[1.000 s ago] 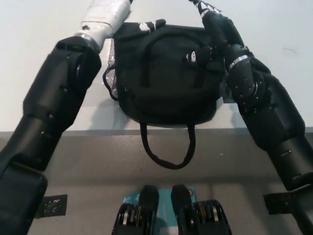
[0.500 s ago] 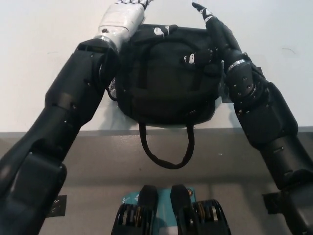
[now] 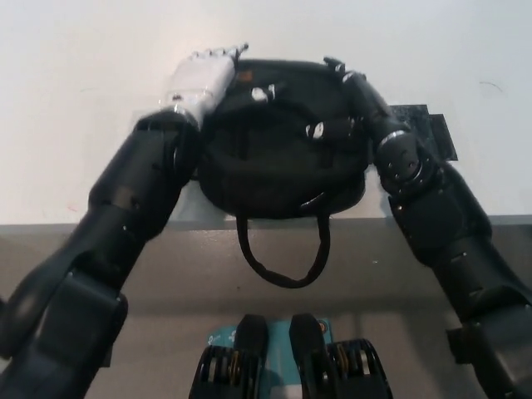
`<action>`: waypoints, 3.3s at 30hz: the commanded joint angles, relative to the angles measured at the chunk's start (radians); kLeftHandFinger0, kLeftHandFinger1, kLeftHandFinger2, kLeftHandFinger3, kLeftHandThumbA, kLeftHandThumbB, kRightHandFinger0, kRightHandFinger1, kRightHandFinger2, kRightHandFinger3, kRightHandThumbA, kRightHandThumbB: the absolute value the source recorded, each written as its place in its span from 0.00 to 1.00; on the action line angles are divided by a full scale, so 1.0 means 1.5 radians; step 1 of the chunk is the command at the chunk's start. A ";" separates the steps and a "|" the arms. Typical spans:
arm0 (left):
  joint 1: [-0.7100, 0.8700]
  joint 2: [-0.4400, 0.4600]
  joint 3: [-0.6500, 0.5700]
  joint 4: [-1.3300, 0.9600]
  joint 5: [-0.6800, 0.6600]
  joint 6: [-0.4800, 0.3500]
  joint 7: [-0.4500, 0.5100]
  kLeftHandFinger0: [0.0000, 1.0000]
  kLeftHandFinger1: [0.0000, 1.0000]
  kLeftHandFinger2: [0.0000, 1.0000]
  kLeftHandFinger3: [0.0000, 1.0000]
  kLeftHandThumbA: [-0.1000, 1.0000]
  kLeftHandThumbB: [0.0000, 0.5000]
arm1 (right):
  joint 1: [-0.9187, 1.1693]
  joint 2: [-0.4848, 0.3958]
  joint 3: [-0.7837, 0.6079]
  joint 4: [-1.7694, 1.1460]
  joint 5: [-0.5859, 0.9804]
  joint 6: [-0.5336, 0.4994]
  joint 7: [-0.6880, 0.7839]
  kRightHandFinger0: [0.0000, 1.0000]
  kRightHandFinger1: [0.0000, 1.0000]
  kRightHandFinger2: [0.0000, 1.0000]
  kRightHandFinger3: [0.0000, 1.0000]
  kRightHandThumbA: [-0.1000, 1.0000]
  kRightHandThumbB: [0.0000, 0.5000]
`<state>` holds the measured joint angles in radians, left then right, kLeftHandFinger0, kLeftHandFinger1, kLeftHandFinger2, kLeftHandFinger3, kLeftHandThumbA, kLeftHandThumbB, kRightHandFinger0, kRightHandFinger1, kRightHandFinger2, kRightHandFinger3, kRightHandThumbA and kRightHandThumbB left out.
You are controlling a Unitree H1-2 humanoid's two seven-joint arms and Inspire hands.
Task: A soft travel bag is kept infront of the robot in the middle of the desk and the robot uses both its hands to press it to reduce its size
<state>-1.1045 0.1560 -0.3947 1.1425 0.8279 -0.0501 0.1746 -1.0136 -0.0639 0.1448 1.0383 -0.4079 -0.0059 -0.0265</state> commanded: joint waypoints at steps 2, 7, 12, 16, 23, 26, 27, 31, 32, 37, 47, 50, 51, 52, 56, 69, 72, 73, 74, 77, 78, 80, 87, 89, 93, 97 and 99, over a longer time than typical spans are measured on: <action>-0.004 -0.005 -0.008 0.032 -0.027 -0.016 0.054 1.00 1.00 1.00 1.00 1.00 0.56 | -0.030 0.011 0.011 0.060 0.015 -0.047 -0.029 1.00 1.00 1.00 1.00 1.00 0.32; 0.023 -0.022 -0.013 0.083 -0.041 -0.030 0.084 1.00 1.00 1.00 1.00 1.00 0.63 | -0.017 0.014 0.032 0.101 0.007 -0.057 -0.035 1.00 1.00 1.00 1.00 1.00 0.31; 0.048 -0.039 -0.030 0.116 -0.040 -0.030 0.093 1.00 1.00 1.00 1.00 1.00 0.59 | -0.005 0.015 0.048 0.126 0.007 -0.071 -0.047 1.00 1.00 1.00 1.00 1.00 0.29; 0.072 -0.047 -0.044 0.134 -0.044 -0.043 0.111 1.00 1.00 1.00 1.00 1.00 0.62 | -0.002 0.015 0.061 0.160 0.004 -0.080 -0.054 1.00 1.00 1.00 1.00 1.00 0.26; 0.104 -0.054 -0.070 0.150 -0.039 -0.044 0.130 1.00 1.00 1.00 1.00 1.00 0.59 | 0.017 0.012 0.074 0.179 0.009 -0.091 -0.064 1.00 1.00 1.00 1.00 1.00 0.23; 0.111 -0.055 -0.079 0.157 -0.041 -0.043 0.130 1.00 1.00 1.00 1.00 1.00 0.57 | 0.020 0.014 0.082 0.191 0.005 -0.097 -0.068 1.00 1.00 1.00 1.00 1.00 0.27; 0.112 -0.054 -0.081 0.159 -0.041 -0.042 0.129 1.00 1.00 1.00 1.00 1.00 0.57 | 0.020 0.014 0.085 0.195 0.003 -0.098 -0.070 1.00 1.00 1.00 1.00 1.00 0.27; 0.113 -0.053 -0.089 0.162 -0.041 -0.043 0.130 1.00 1.00 1.00 1.00 1.00 0.59 | 0.021 0.017 0.106 0.208 -0.008 -0.095 -0.075 1.00 1.00 1.00 1.00 1.00 0.25; 0.113 -0.053 -0.092 0.163 -0.040 -0.043 0.130 1.00 1.00 1.00 1.00 1.00 0.59 | 0.020 0.017 0.111 0.211 -0.010 -0.093 -0.078 1.00 1.00 1.00 1.00 1.00 0.25; 0.094 -0.045 -0.098 0.158 -0.046 -0.045 0.128 1.00 1.00 1.00 1.00 1.00 0.56 | 0.003 0.015 0.116 0.209 -0.001 -0.091 -0.083 1.00 1.00 1.00 1.00 1.00 0.25; 0.044 -0.027 -0.091 0.138 -0.070 -0.062 0.135 1.00 1.00 1.00 1.00 1.00 0.60 | -0.046 0.010 0.092 0.178 0.026 -0.109 -0.083 1.00 1.00 1.00 1.00 1.00 0.20; 0.024 -0.023 -0.060 0.117 -0.102 -0.078 0.143 1.00 1.00 1.00 1.00 1.00 0.60 | -0.067 0.008 0.080 0.164 0.037 -0.110 -0.079 1.00 1.00 1.00 1.00 1.00 0.26; 0.015 -0.021 -0.047 0.108 -0.115 -0.081 0.144 1.00 1.00 1.00 1.00 1.00 0.58 | -0.074 0.006 0.076 0.156 0.039 -0.109 -0.074 1.00 1.00 1.00 1.00 1.00 0.28; 0.000 -0.019 -0.031 0.092 -0.127 -0.078 0.140 1.00 1.00 1.00 1.00 1.00 0.57 | -0.085 0.003 0.069 0.144 0.044 -0.108 -0.067 1.00 1.00 1.00 1.00 1.00 0.29; -0.052 -0.010 0.010 0.056 -0.147 -0.080 0.143 1.00 1.00 1.00 1.00 1.00 0.51 | -0.121 -0.009 0.045 0.084 0.058 -0.095 -0.050 1.00 1.00 1.00 1.00 1.00 0.29; -0.115 0.050 0.034 -0.070 -0.162 -0.091 0.085 1.00 1.00 1.00 1.00 1.00 0.49 | -0.194 -0.112 0.018 -0.175 0.086 0.077 0.130 1.00 1.00 1.00 1.00 1.00 0.38; -0.096 0.058 0.042 -0.152 -0.166 -0.064 0.053 1.00 1.00 1.00 1.00 1.00 0.54 | -0.178 -0.133 0.008 -0.263 0.098 0.125 0.153 1.00 1.00 1.00 1.00 1.00 0.46; -0.089 0.061 0.043 -0.179 -0.168 -0.060 0.044 1.00 1.00 1.00 1.00 1.00 0.56 | -0.169 -0.139 0.002 -0.294 0.107 0.132 0.162 1.00 1.00 1.00 1.00 1.00 0.41; -0.076 0.067 0.046 -0.229 -0.169 -0.056 0.029 1.00 1.00 1.00 1.00 1.00 0.58 | -0.154 -0.148 -0.010 -0.351 0.126 0.144 0.178 1.00 1.00 1.00 1.00 1.00 0.38; -0.041 0.082 0.050 -0.337 -0.169 -0.039 -0.008 1.00 1.00 1.00 1.00 1.00 0.55 | -0.118 -0.184 -0.003 -0.467 0.134 0.187 0.229 1.00 1.00 1.00 1.00 1.00 0.45; -0.035 0.084 0.052 -0.355 -0.170 -0.035 -0.015 1.00 1.00 1.00 1.00 1.00 0.59 | -0.111 -0.190 -0.002 -0.491 0.135 0.202 0.237 1.00 1.00 1.00 1.00 1.00 0.54; -0.013 0.093 0.057 -0.418 -0.175 -0.021 -0.040 1.00 1.00 1.00 1.00 1.00 0.58 | -0.088 -0.210 -0.002 -0.563 0.143 0.234 0.263 1.00 1.00 1.00 1.00 1.00 0.50; 0.051 0.105 0.078 -0.563 -0.182 0.003 -0.088 1.00 1.00 1.00 1.00 1.00 0.59 | -0.029 -0.250 -0.002 -0.713 0.169 0.306 0.314 1.00 1.00 1.00 1.00 1.00 0.41; 0.074 0.107 0.086 -0.604 -0.193 0.007 -0.101 1.00 1.00 1.00 1.00 1.00 0.56 | 0.000 -0.264 -0.001 -0.756 0.188 0.317 0.337 1.00 1.00 1.00 1.00 1.00 0.36; 0.150 0.082 0.132 -0.692 -0.270 0.027 -0.106 1.00 1.00 1.00 1.00 1.00 0.56 | 0.065 -0.273 -0.001 -0.804 0.223 0.317 0.370 1.00 1.00 1.00 1.00 0.95 0.29; 0.248 0.054 0.162 -0.789 -0.344 0.029 -0.122 1.00 1.00 1.00 1.00 1.00 0.52 | 0.173 -0.248 -0.024 -0.872 0.287 0.317 0.351 1.00 1.00 1.00 1.00 1.00 0.35; 0.304 0.035 0.170 -0.843 -0.365 0.036 -0.123 1.00 1.00 1.00 1.00 1.00 0.58 | 0.231 -0.235 -0.038 -0.911 0.319 0.317 0.346 1.00 1.00 1.00 1.00 1.00 0.50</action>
<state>-0.7467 0.2401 -0.1912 0.0446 0.4528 -0.0579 0.0566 -0.7676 -0.4266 0.1351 -0.1948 -0.1068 0.4072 0.4326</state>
